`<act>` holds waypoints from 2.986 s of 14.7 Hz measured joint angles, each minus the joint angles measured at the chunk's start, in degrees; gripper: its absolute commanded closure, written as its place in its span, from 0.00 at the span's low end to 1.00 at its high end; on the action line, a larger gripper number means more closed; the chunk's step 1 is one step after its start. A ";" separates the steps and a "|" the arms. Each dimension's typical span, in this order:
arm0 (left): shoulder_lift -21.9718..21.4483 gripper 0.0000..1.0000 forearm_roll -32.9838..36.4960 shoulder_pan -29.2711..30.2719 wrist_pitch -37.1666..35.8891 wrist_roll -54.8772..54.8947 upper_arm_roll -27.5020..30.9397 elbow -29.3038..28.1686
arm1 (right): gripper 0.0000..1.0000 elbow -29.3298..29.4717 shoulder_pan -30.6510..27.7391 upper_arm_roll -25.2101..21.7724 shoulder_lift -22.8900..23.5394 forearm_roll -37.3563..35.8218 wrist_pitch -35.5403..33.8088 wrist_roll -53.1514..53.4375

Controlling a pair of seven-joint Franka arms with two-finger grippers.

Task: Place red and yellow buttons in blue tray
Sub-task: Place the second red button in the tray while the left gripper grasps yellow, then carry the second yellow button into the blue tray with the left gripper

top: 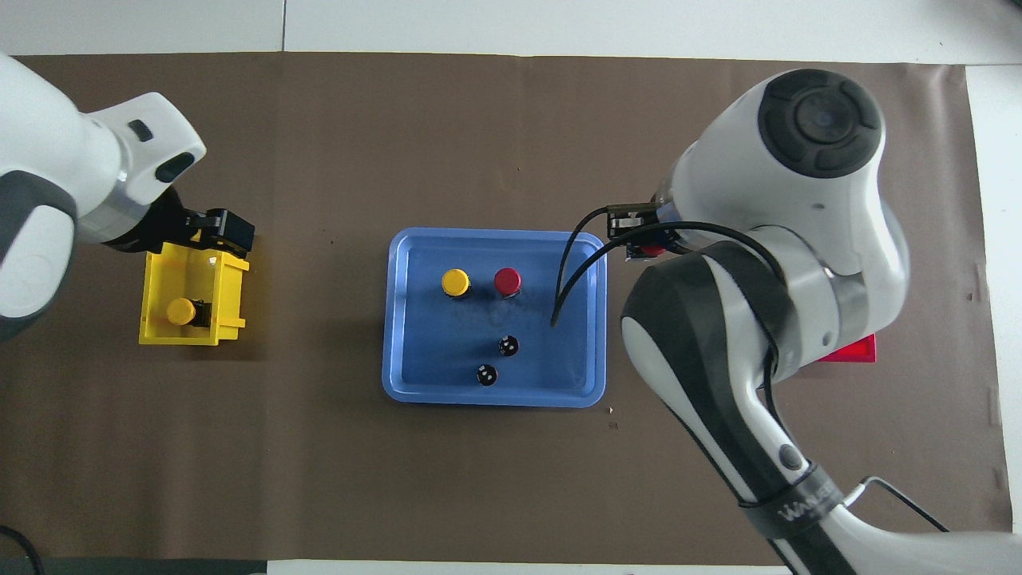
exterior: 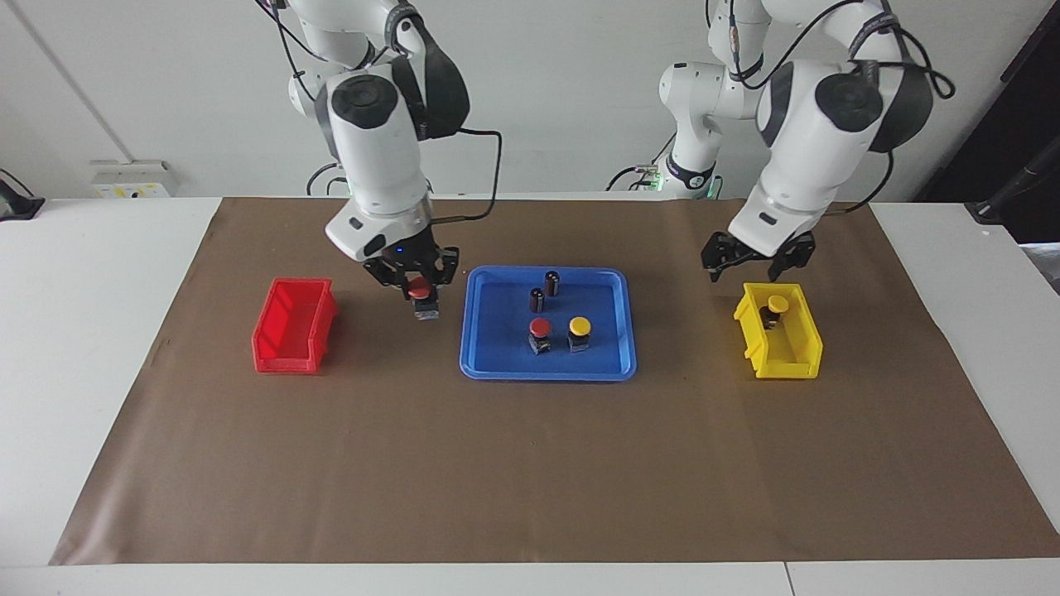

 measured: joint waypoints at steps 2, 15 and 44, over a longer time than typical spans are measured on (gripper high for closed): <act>-2.63 0.00 0.00 5.48 -1.31 8.46 0.08 -0.29 | 0.80 -1.83 2.31 -0.05 2.89 0.00 4.62 2.39; -1.29 0.22 0.00 11.21 31.05 12.55 -0.26 -28.68 | 0.00 -12.86 5.15 -0.49 5.47 -0.05 17.91 6.40; -1.56 0.98 -0.01 10.62 17.94 2.36 -1.21 -18.24 | 0.00 7.68 -27.65 -4.69 -13.03 -3.81 -27.44 -30.66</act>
